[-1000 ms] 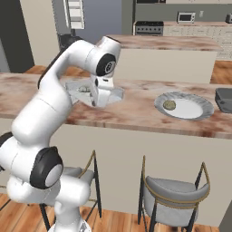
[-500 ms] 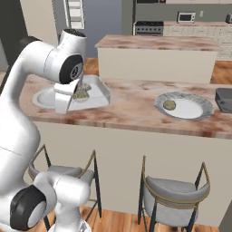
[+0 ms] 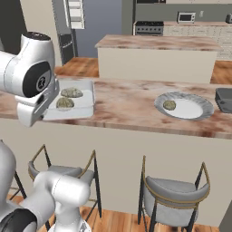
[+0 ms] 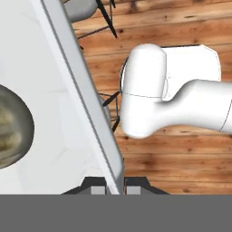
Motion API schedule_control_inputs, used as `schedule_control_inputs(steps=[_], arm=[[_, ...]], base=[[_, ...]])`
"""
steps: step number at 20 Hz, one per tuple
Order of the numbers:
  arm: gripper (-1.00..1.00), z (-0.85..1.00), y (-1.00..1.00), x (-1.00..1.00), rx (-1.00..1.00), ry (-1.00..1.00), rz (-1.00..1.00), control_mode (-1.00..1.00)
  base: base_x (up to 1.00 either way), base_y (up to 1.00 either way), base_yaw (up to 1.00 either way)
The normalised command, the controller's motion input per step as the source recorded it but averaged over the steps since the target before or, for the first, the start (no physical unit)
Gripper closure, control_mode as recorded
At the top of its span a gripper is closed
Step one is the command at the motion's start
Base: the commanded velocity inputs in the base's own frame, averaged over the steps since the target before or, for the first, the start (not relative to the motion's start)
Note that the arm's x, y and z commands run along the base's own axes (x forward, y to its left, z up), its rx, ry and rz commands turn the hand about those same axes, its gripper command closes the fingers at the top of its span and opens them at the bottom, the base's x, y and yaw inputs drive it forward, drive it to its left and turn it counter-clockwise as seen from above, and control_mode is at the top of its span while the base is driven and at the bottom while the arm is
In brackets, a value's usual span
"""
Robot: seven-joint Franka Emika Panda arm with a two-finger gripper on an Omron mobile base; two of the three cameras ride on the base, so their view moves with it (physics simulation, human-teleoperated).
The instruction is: Place two dumplings into each of the tupperware containers and then place the containers in the fridge.
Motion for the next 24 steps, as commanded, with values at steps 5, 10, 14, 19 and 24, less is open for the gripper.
schedule_control_inputs(steps=[5, 10, 14, 19, 24], arm=[[1.0, -0.02, 0.14, -0.1, 0.0, 0.02, -0.05, -1.0], [1.0, -0.16, 0.03, -0.02, 0.0, 0.05, -0.01, -1.0], [1.0, -0.32, 0.01, -0.08, 0.0, 0.0, -0.02, -1.0], [1.0, -0.24, 0.14, -0.04, 0.0, 0.0, -0.04, -1.0], [1.0, 0.0, 0.0, 0.0, 0.0, 0.0, 0.0, -1.0]], base=[[0.0, 0.0, 0.0], [0.0, 0.0, 0.0], [0.0, 0.0, 0.0], [0.0, 0.0, 0.0], [0.0, 0.0, 0.0]])
